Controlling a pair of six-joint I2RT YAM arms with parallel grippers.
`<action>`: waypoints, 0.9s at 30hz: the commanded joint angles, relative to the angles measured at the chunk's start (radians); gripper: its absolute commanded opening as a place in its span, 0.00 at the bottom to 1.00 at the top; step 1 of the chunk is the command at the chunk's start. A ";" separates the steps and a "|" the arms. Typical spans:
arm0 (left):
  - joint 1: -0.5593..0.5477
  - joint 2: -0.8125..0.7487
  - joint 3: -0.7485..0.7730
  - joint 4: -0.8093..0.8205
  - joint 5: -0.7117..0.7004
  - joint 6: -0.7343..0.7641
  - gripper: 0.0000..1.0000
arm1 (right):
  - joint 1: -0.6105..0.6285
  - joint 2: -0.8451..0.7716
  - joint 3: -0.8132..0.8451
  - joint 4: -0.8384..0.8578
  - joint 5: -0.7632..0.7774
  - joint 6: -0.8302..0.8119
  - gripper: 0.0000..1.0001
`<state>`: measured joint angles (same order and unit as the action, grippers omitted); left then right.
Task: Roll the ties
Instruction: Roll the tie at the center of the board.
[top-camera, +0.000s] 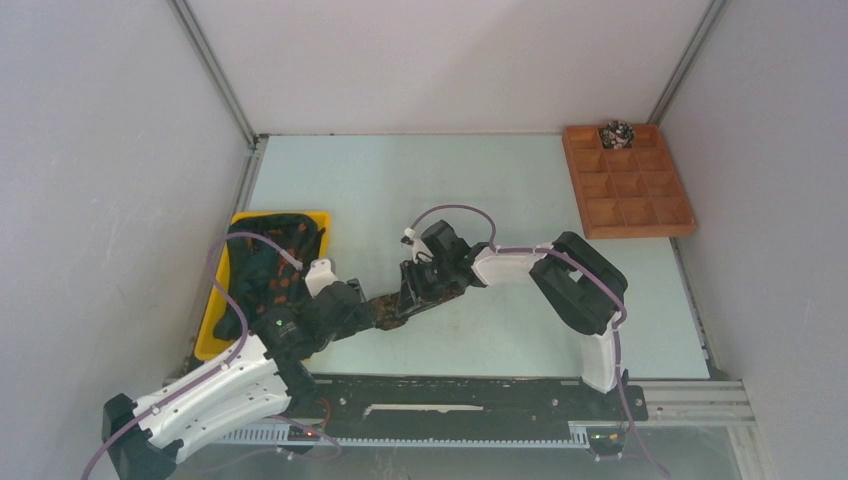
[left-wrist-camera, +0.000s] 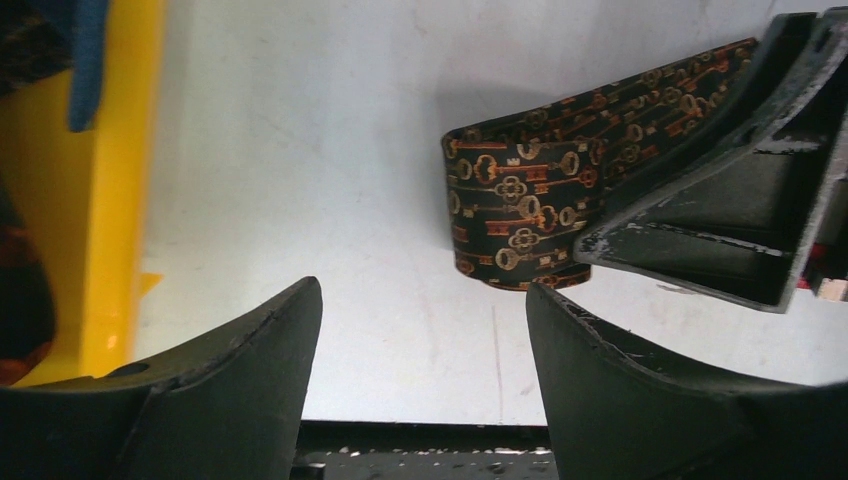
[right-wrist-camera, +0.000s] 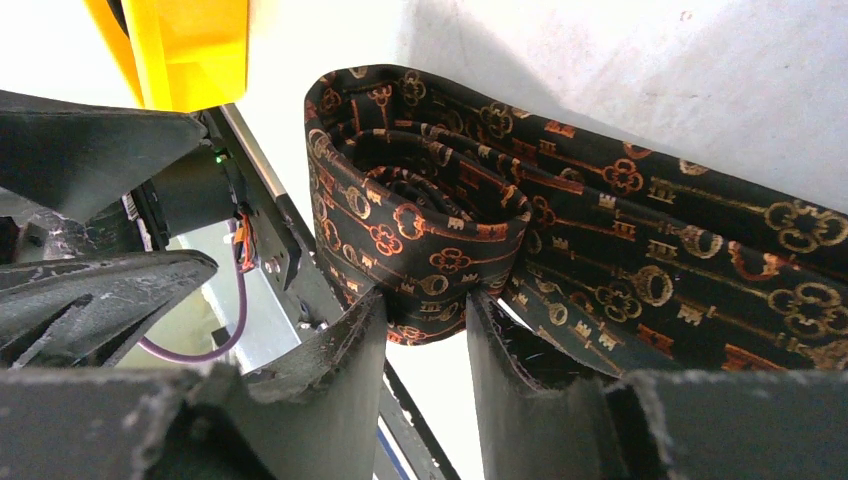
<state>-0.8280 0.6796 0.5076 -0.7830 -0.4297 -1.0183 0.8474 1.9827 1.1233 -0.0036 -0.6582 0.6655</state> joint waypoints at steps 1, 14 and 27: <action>0.043 -0.012 -0.059 0.197 0.097 0.030 0.83 | -0.022 0.026 0.035 0.020 0.004 -0.030 0.37; 0.181 0.010 -0.221 0.548 0.317 0.091 0.88 | -0.051 0.024 0.035 0.009 -0.046 -0.052 0.36; 0.188 0.170 -0.243 0.657 0.355 0.082 0.82 | -0.092 -0.025 0.035 0.012 -0.120 -0.048 0.37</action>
<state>-0.6476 0.8127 0.2733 -0.1879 -0.0959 -0.9550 0.7761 1.9957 1.1233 -0.0048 -0.7406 0.6319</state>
